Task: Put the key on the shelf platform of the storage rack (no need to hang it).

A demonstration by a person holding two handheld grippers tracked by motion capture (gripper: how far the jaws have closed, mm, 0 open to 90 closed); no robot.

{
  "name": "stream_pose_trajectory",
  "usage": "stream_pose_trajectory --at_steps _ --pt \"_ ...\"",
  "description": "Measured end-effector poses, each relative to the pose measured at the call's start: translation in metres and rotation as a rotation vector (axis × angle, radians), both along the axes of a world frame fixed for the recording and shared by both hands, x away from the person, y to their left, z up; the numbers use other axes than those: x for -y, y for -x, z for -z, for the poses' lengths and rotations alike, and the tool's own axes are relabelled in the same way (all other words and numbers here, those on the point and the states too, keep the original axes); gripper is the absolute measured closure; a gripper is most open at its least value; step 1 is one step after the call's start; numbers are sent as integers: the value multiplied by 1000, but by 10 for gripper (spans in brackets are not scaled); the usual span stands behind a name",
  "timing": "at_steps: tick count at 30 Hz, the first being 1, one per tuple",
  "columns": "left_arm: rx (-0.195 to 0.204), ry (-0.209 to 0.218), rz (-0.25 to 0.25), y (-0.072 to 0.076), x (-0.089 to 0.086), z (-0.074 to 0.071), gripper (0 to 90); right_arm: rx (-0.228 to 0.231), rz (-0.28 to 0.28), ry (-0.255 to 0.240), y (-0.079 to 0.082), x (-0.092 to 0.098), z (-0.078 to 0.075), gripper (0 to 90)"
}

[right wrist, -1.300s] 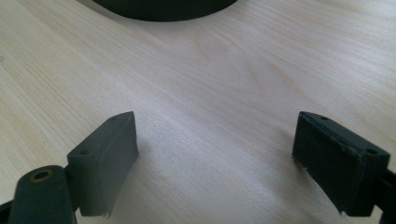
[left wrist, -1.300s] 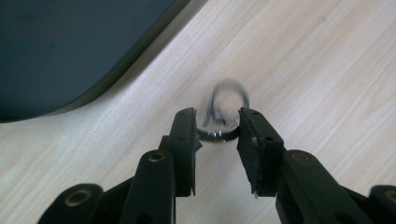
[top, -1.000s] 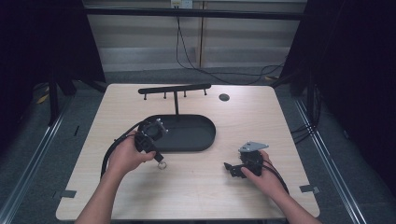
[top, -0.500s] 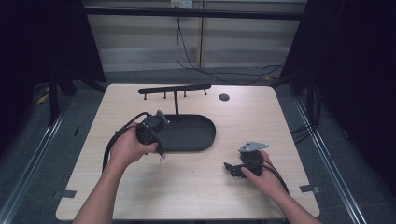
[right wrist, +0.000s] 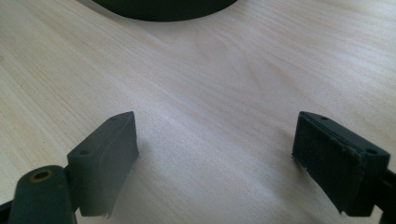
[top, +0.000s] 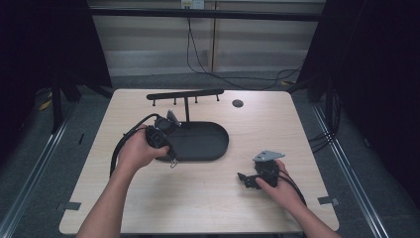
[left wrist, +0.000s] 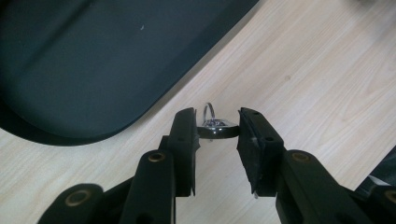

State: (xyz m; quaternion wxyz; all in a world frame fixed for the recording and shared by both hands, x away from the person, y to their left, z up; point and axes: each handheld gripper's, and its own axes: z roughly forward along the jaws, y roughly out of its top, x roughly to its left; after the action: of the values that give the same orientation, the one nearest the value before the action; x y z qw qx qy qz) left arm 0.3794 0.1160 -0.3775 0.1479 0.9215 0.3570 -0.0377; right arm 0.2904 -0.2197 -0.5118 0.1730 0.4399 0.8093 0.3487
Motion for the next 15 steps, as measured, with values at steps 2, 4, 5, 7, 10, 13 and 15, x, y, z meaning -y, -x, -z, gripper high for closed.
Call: stream_pose_trajectory --at_steps 2,4,5,7,10,13,15 --pt "-3 -7 -3 -2 1 -1 675 0 0 0 0 0 0 137" --pt "-5 -9 -9 -3 2 -2 675 0 0 -1 0 0 0 137" --pt "-6 -8 -10 -4 2 -3 675 0 0 0 0 0 0 137" --pt "-10 -5 -10 -5 3 -4 675 4 -3 1 0 0 0 137" --pt "-14 -6 -15 -8 4 -6 675 3 -2 0 0 0 0 137" --pt "-14 -7 -15 -10 6 -8 675 3 -2 0 0 0 0 137" --pt "-13 -9 -14 -11 6 -10 675 4 -3 1 0 0 0 137"
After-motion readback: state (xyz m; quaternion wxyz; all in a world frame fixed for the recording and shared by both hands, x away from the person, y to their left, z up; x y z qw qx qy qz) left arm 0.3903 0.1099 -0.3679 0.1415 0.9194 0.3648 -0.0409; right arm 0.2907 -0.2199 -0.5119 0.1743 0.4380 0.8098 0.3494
